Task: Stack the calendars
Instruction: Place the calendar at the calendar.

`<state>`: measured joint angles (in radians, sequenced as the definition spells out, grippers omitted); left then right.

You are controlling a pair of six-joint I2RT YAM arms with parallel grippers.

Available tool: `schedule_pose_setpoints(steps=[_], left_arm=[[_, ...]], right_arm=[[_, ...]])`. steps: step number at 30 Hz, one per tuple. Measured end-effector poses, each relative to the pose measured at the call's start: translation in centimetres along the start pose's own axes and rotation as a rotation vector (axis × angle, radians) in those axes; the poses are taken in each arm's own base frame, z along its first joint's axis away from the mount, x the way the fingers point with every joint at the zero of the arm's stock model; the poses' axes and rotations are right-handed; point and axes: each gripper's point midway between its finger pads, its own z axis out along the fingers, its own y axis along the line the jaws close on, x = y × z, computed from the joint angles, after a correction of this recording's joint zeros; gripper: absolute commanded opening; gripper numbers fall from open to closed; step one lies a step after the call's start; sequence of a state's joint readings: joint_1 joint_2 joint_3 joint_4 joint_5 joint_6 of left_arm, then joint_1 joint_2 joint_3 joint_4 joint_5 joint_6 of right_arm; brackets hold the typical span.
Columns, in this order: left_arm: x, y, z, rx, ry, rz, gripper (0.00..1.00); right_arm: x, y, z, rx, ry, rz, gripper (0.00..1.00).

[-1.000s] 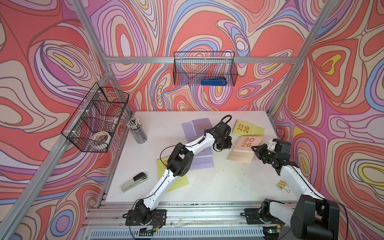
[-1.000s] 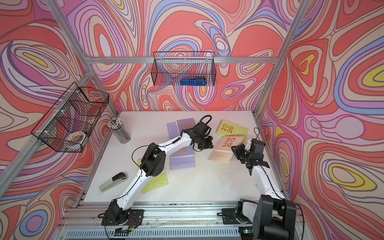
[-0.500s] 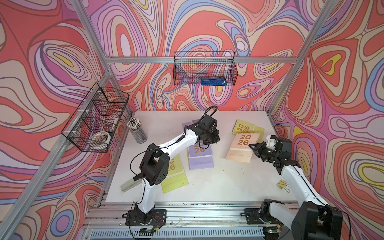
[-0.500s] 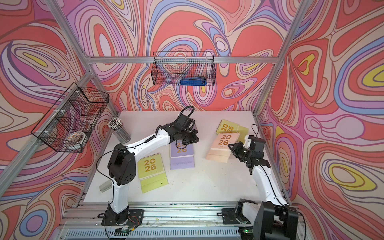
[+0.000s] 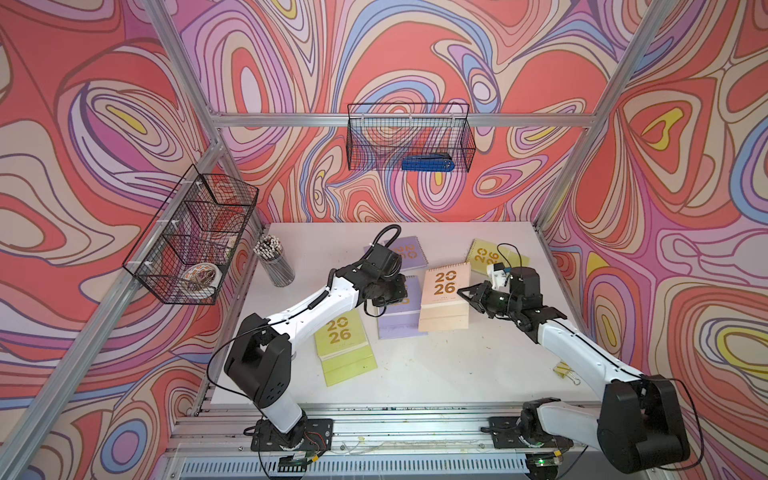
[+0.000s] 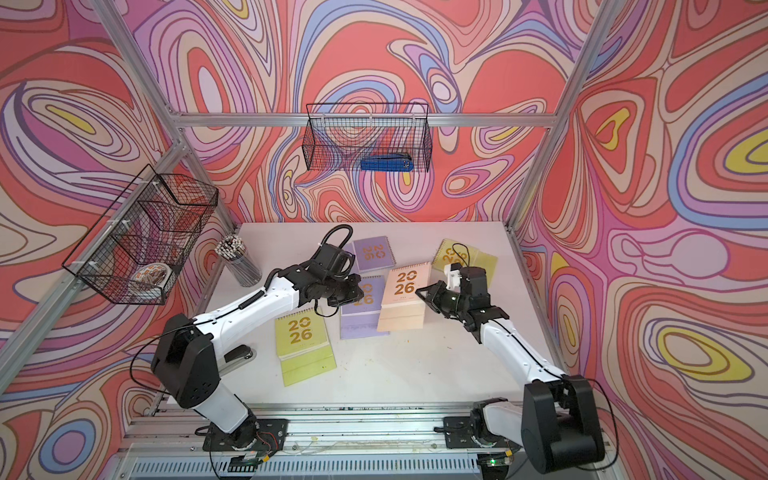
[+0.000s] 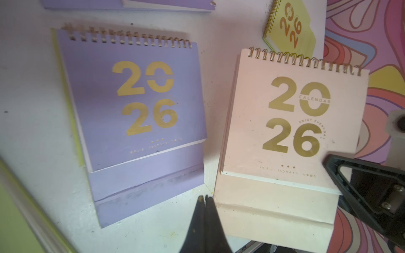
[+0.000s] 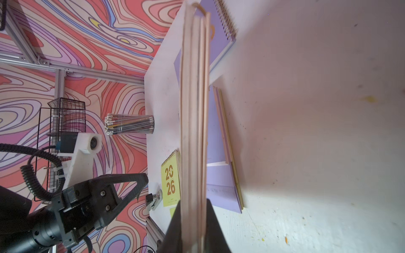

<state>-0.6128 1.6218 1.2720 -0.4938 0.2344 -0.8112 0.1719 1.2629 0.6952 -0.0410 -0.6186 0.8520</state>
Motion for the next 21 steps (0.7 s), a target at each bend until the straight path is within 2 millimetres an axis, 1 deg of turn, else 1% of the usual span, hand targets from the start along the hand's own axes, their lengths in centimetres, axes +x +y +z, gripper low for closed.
schedule_pose_setpoints(steps=[6,11,17,21], left_arm=[[-0.1,5.6,-1.0,-0.067,-0.011,-0.082,0.00],[0.1,8.7,-0.9,-0.100,0.009,-0.138,0.00],[-0.4,10.0,-0.4,-0.101,0.027,-0.161,0.00],[-0.7,11.1,0.2,-0.112,0.040,-0.178,0.00]], right_arm=[[1.8,1.9,3.7,-0.059,0.103,-0.048,0.00],[2.6,3.3,6.3,-0.120,0.157,-0.077,0.00],[2.9,3.4,8.6,-0.166,0.186,-0.064,0.00],[2.6,3.3,9.6,-0.186,0.185,-0.050,0.00]])
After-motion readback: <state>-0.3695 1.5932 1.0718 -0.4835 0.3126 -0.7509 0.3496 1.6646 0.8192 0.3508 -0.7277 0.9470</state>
